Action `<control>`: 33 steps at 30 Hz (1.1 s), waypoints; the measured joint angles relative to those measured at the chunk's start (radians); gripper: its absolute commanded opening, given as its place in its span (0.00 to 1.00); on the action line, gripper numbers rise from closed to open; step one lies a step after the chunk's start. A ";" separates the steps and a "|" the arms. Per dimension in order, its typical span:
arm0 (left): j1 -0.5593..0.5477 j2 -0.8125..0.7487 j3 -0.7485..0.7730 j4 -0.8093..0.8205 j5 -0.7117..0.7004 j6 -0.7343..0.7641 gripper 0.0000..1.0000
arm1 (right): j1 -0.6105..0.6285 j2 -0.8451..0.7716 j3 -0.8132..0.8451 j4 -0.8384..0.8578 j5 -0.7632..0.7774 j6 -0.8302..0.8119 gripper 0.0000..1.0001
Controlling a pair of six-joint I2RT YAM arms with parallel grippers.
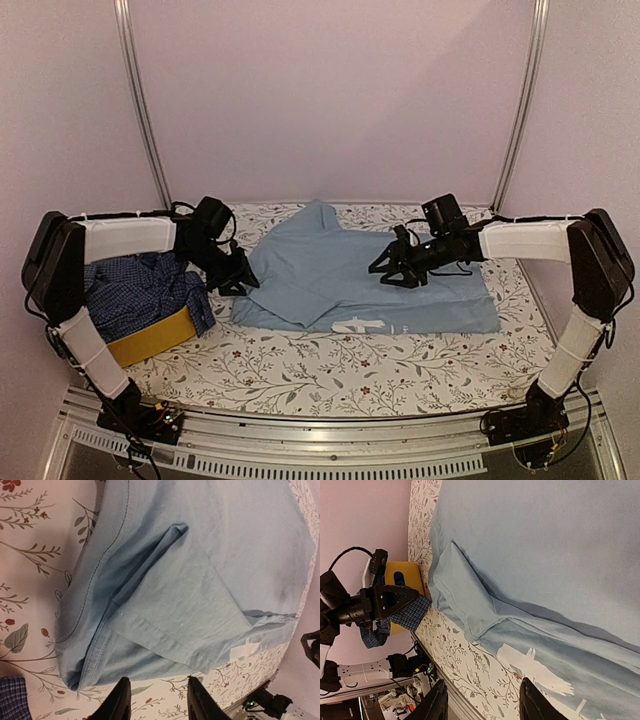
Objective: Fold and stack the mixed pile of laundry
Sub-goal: Adjust the 1/3-folded T-shirt at the center of the board.
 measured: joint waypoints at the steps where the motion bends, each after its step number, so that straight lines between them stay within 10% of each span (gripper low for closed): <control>1: 0.000 0.001 0.000 0.003 -0.006 -0.006 0.38 | 0.027 0.035 0.017 0.030 -0.008 0.024 0.47; 13: 0.047 0.093 0.018 0.027 -0.029 0.009 0.36 | 0.235 0.341 0.210 0.277 -0.076 0.230 0.34; 33: 0.044 0.093 -0.010 0.130 -0.029 -0.013 0.36 | 0.369 0.412 0.110 0.403 0.014 0.486 0.34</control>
